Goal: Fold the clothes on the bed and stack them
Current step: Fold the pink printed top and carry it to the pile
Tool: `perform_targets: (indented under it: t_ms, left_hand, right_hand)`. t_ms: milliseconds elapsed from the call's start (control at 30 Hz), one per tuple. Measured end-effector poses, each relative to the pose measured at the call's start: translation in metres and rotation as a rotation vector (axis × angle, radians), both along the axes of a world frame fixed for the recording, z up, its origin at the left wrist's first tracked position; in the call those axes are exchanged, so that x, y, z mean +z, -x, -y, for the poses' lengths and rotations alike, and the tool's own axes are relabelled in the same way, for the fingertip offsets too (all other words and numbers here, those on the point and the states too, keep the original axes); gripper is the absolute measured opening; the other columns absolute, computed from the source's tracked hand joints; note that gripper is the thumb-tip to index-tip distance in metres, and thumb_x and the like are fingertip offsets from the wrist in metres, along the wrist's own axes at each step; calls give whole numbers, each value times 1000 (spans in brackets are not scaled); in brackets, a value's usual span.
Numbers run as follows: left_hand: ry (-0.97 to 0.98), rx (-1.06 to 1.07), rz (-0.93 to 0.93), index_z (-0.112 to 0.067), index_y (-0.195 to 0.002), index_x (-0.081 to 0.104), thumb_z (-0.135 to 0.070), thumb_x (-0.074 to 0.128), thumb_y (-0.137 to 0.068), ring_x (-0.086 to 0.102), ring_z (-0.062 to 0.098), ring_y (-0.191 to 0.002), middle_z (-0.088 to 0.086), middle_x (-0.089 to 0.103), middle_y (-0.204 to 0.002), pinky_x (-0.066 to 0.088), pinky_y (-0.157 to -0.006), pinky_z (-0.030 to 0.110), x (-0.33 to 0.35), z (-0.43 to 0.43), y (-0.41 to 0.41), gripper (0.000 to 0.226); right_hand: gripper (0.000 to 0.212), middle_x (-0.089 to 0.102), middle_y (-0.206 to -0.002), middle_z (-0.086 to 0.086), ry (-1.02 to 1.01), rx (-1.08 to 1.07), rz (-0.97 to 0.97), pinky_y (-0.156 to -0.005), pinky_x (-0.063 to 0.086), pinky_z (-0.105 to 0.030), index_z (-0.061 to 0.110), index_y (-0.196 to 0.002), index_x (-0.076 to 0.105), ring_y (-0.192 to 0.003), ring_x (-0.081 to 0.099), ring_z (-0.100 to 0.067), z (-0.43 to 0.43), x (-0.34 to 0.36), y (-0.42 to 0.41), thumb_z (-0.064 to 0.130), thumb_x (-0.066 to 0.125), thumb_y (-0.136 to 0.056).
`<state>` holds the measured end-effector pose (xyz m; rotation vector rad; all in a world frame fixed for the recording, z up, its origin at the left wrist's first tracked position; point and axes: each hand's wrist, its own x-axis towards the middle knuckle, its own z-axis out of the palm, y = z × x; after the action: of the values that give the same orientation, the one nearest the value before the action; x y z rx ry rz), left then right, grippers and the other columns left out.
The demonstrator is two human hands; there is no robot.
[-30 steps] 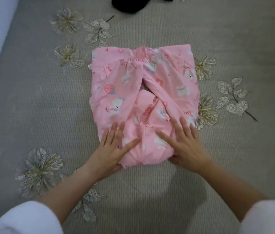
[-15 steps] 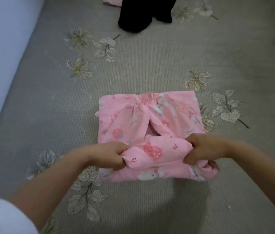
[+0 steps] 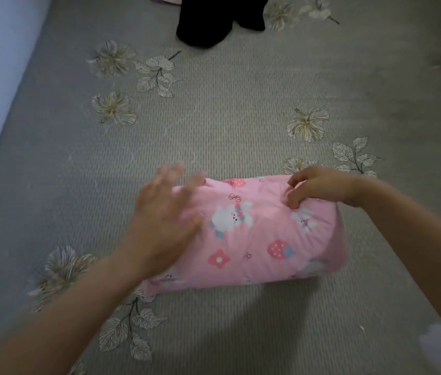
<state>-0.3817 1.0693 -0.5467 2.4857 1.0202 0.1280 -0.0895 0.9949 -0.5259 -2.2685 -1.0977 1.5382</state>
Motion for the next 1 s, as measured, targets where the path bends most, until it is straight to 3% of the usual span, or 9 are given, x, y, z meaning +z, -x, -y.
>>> perform_targets:
  t_ms: [100, 167, 267, 333, 433, 567, 767, 867, 1000]
  left_hand:
    - [-210, -265, -128, -42, -145, 29, -55, 32, -89, 10, 36, -145, 3, 20, -158, 12, -112, 60, -21, 35, -18, 57]
    - [-215, -220, -264, -45, -146, 23, -60, 25, -90, 4, 40, -145, 2, 13, -159, 13, -110, 66, -37, 42, -27, 58]
    - [-179, -101, -313, -49, -146, 9, -65, 16, -89, -11, 37, -144, -4, -4, -160, 2, -113, 63, -60, 34, -32, 60]
    - [-153, -85, -310, -48, -147, 12, -65, 18, -89, -7, 36, -145, -4, -1, -160, 4, -112, 62, -71, 31, -32, 61]
    - [-91, -89, -304, -50, -147, 7, -67, 18, -89, -10, 34, -146, -6, -4, -160, 5, -112, 61, -81, 28, -30, 61]
    - [-44, -60, -298, -53, -145, -5, -70, 11, -87, -25, 28, -143, -10, -18, -158, -2, -114, 58, -93, 29, -32, 63]
    - [50, -15, -212, -54, -143, -7, -58, -2, -91, -27, 15, -142, -21, -17, -156, -10, -117, 46, -101, 17, -36, 52]
    - [47, 55, -172, -57, -141, -8, -52, 8, -98, -24, 8, -142, -25, -19, -153, -15, -114, 34, -105, 9, -28, 47]
    - [134, 318, -255, -51, -145, -4, -44, 29, -100, -19, 18, -144, -13, -22, -156, -9, -115, 46, -110, -5, 1, 57]
  right_hand:
    - [37, 64, -79, -1, 9, 30, 97, -66, 45, -27, 11, -89, 71, -79, 59, -20, -16, -4, 2, 18, 82, -55]
    - [32, 67, -94, -5, -63, 34, 244, -73, 48, -29, 14, -99, 67, -89, 61, -24, -20, -6, 4, 16, 78, -69]
    - [36, 63, -117, -7, -396, 57, 710, -88, 44, -38, 12, -115, 61, -109, 56, -30, 2, -11, 20, 28, 62, -82]
    - [41, 58, -130, -10, -630, 88, 856, -99, 36, -44, 11, -118, 60, -123, 50, -31, 28, -21, 41, 32, 51, -86]
    - [53, 34, -153, -7, -546, 205, 841, -113, 19, -51, 18, -140, 47, -144, 24, -24, 53, -53, 57, 40, 35, -93]
    - [50, 5, -161, 9, -246, 164, 689, -117, 0, -49, 42, -150, 8, -148, -5, -13, 50, -97, 42, 46, 12, -100]
    - [47, 11, -160, 11, -194, 116, 623, -115, 0, -50, 51, -147, 8, -148, 0, -13, 38, -125, 34, 40, 15, -102]
    - [47, 13, -160, 7, -159, 32, 617, -114, 4, -50, 53, -144, 17, -148, 3, -18, 39, -125, 27, 33, 24, -102]
    - [57, 13, -160, -2, -97, -161, 607, -112, 14, -55, 42, -148, 21, -146, 10, -26, 41, -120, 14, 44, 44, -96]
